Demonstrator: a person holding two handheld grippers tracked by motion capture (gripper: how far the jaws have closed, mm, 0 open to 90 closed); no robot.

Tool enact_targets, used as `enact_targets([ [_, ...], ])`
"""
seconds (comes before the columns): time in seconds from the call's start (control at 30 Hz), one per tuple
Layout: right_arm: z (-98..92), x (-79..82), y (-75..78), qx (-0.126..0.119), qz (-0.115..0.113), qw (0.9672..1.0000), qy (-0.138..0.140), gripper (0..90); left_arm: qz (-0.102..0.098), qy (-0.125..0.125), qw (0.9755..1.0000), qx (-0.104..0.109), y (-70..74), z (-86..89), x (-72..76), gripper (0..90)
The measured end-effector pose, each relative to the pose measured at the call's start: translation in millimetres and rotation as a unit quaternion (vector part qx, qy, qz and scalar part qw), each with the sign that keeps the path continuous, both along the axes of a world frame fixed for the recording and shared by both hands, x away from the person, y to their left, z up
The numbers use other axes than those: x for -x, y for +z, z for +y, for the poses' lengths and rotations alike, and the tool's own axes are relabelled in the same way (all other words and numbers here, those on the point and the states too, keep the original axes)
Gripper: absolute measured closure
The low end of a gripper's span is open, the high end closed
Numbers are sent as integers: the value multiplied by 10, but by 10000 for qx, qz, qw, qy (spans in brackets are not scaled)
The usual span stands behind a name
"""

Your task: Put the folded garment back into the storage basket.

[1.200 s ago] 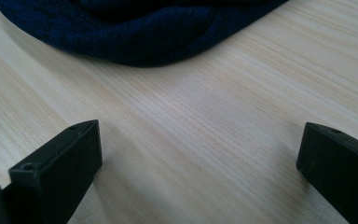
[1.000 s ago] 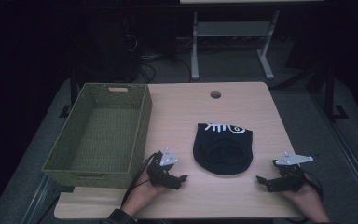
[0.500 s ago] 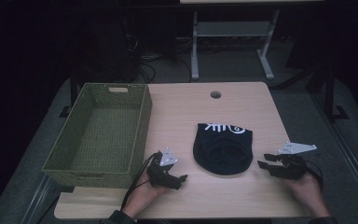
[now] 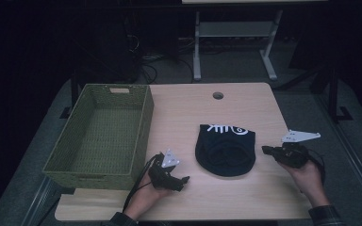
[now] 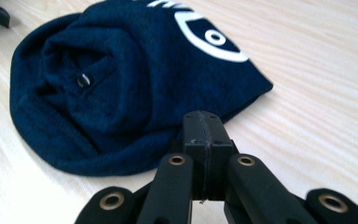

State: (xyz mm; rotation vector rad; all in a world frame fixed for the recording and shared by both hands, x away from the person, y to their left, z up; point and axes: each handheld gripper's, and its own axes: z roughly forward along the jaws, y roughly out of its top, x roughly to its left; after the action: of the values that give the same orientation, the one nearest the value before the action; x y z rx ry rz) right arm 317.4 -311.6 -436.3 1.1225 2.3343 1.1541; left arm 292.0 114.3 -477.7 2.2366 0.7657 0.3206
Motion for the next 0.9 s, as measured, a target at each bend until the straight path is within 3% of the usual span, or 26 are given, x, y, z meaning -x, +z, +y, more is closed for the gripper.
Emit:
enact_targets([
  [0.4,38,-313,134,-47,18,9999,115,900,0,3,10000,2,0,-1,0,118],
  [0.9,97,-648,133,9,28,9999,102,900,15,74,10000,14,3,-5,15,119],
])
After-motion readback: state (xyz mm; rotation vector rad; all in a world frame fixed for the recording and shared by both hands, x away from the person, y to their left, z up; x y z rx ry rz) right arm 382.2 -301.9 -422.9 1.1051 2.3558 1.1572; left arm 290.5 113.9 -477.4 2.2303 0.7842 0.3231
